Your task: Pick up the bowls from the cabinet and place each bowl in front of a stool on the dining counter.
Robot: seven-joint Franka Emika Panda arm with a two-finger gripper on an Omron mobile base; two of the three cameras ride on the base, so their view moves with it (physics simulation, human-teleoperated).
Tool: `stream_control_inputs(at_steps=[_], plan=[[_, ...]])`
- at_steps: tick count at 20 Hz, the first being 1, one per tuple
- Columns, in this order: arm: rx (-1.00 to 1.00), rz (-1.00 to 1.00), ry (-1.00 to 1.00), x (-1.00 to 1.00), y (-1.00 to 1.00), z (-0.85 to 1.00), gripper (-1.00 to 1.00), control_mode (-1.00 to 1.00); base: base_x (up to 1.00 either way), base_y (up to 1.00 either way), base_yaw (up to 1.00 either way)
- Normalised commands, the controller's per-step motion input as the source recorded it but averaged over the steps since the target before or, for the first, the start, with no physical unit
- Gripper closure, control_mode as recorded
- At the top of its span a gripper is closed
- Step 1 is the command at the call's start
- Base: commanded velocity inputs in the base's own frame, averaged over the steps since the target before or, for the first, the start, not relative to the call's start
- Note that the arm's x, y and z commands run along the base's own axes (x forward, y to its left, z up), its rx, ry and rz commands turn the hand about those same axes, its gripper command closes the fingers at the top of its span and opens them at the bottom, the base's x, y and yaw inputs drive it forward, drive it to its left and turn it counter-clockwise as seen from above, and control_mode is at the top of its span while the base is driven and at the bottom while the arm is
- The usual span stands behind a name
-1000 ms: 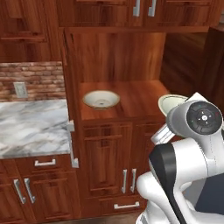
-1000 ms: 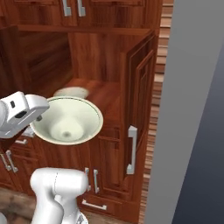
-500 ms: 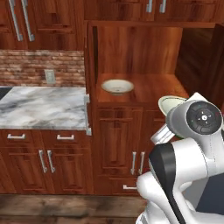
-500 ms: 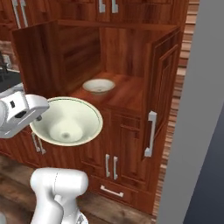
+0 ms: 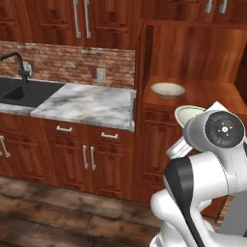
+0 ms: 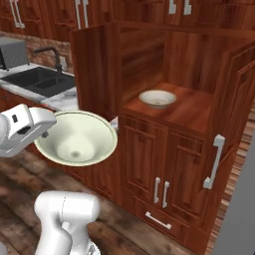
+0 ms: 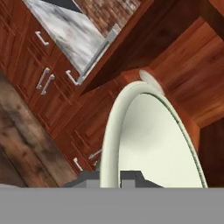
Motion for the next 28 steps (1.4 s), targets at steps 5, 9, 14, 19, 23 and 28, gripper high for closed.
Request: stream_control_inputs(at_steps=[5,9,14,19,23,28], plan=[[0.0,0.0,0.0,0.0,0.0,0.0,1.0,1.0,-0.35,0.0,0.66],[0.0,0.0,0.0,0.0,0.0,0.0,1.0,1.0,-0.44,0.06,0.66],[0.0,0.0,0.0,0.0,0.0,0.0,1.0,1.0,-0.33,0.19,0.64],[0.0,0.0,0.0,0.0,0.0,0.0,1.0,1.0,-0.17,0.33,0.6],[0.0,0.0,0.0,0.0,0.0,0.0,1.0,1.0,-0.05,0.41,0.55],[0.0,0.0,0.0,0.0,0.0,0.0,1.0,1.0,0.16,0.25,0.48]])
